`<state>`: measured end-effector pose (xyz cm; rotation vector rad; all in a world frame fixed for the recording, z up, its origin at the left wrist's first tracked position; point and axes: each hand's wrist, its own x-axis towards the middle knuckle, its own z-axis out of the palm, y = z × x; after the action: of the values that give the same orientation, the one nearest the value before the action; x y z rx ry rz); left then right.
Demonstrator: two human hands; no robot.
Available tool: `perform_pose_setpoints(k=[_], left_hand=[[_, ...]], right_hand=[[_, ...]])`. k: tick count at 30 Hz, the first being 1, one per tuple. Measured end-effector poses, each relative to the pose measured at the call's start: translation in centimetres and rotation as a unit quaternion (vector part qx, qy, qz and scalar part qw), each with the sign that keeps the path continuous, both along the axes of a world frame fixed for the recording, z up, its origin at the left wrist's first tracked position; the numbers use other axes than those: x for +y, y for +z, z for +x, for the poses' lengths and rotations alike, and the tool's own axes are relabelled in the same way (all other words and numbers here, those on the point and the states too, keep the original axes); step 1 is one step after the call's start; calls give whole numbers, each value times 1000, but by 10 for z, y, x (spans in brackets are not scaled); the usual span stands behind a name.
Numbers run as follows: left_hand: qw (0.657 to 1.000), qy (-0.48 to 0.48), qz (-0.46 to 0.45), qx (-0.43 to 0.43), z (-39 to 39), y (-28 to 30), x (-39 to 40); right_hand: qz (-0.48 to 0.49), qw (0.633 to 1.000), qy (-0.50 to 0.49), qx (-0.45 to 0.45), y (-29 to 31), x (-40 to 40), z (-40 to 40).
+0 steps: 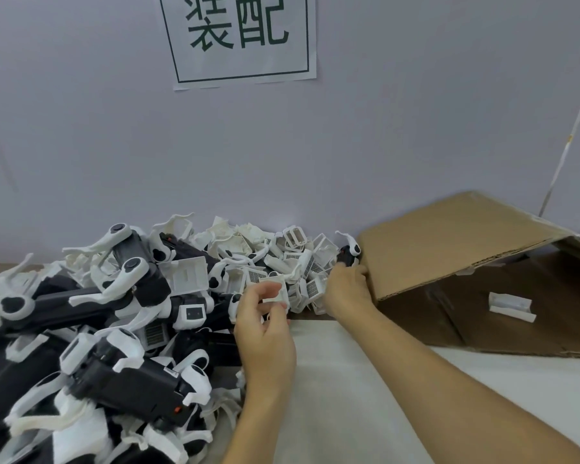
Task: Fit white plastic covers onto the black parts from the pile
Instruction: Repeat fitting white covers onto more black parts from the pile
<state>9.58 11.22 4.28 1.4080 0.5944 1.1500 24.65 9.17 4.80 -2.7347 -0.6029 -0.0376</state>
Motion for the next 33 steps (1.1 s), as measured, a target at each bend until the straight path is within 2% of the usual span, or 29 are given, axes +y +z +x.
perform_pose_setpoints(k=[2,6,11,13,15,17,20,24,27,28,29,31,33], left_hand=[[1000,0,-1,0,0,1,1],[1000,-5,-3,1,0,-1,2],[1000,-15,6,7,0,-3,2],[1000,-25,12,7,0,-2,2],[999,-43,1,4,2,-1,2],[996,-87,-25,-2,2,1,2],[993,-115,-26,-3,2,3,4],[994,-87,-59,-22,0,2,6],[994,-101,-32,-5,-1,3,5],[993,-115,-8,3,0,4,5],[992,-126,11,12,0,4,4],[990,-139,17,22,-1,4,3],[989,-145,8,21,-2,3,2]], right_hand=[[-15,999,14,-46,0,-2,6],[28,995,16,-97,8,-6,5],[126,986,20,-104,29,-25,-15],[216,970,52,-97,35,-38,-28],[309,938,118,-103,36,-49,-46],[346,909,205,-110,30,-57,-63],[364,886,282,-57,13,-57,-82],[448,862,218,98,-3,-51,-91],[473,852,182,133,-5,-51,-89],[491,840,165,160,-6,-51,-88],[523,815,141,207,-6,-51,-85],[608,724,81,316,0,-50,-76],[675,649,23,350,16,-52,-61]])
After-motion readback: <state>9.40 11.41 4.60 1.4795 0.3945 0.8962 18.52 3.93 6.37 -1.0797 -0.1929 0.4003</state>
